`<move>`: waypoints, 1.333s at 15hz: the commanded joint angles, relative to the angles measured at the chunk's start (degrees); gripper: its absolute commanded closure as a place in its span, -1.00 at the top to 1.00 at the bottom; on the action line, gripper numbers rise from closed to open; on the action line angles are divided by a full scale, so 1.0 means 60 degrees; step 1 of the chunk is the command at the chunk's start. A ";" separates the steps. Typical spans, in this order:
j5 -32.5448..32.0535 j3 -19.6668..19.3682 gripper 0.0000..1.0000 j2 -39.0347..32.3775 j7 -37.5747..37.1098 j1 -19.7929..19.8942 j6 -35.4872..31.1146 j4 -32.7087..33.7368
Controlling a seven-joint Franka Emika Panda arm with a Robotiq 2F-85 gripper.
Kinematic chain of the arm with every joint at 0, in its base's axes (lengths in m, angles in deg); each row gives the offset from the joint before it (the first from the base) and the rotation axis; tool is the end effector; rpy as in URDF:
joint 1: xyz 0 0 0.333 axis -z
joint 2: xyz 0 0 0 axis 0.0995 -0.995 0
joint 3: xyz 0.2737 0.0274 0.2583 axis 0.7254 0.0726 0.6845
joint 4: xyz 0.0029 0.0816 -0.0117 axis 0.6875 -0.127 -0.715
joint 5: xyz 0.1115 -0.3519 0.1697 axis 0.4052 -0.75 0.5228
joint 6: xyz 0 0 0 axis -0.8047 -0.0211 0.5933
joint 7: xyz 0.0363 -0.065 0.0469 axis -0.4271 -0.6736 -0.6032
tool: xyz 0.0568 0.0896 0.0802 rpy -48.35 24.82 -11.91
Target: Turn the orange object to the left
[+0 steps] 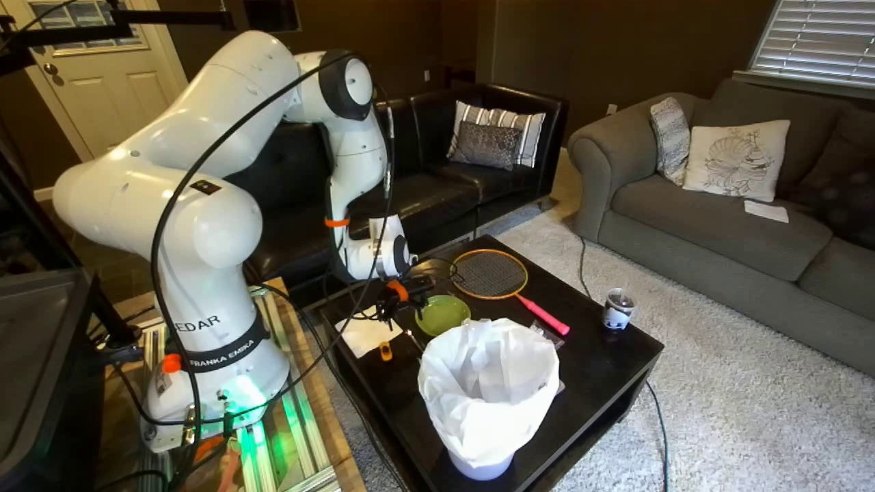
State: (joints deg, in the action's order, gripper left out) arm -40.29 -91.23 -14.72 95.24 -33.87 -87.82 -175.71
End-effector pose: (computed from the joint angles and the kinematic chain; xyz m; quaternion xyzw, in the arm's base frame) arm 0.4356 0.2343 -0.0985 0.7494 0.6511 -0.0671 0.0996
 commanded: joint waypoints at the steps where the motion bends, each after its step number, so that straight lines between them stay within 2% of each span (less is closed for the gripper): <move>1: 0.0468 0.0274 1.00 0.0969 -0.1110 0.0068 0.1551 -0.0363; 5: 0.0796 0.0629 1.00 0.1492 -0.2556 0.0246 0.3000 -0.0233; 11: 0.1586 0.1422 1.00 0.2148 -0.4638 0.0737 0.3925 -0.0520; 13: 0.1947 0.1697 1.00 0.2303 -0.5240 0.0943 0.3926 -0.0707; 17: 0.2757 0.2102 1.00 0.2410 -0.6442 0.1205 0.3245 -0.1233; 20: 0.3424 0.2261 1.00 0.2499 -0.7222 0.1243 0.2139 -0.1880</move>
State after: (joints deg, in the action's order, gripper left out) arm -23.64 -78.91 -1.96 56.22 -27.02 -68.92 -181.75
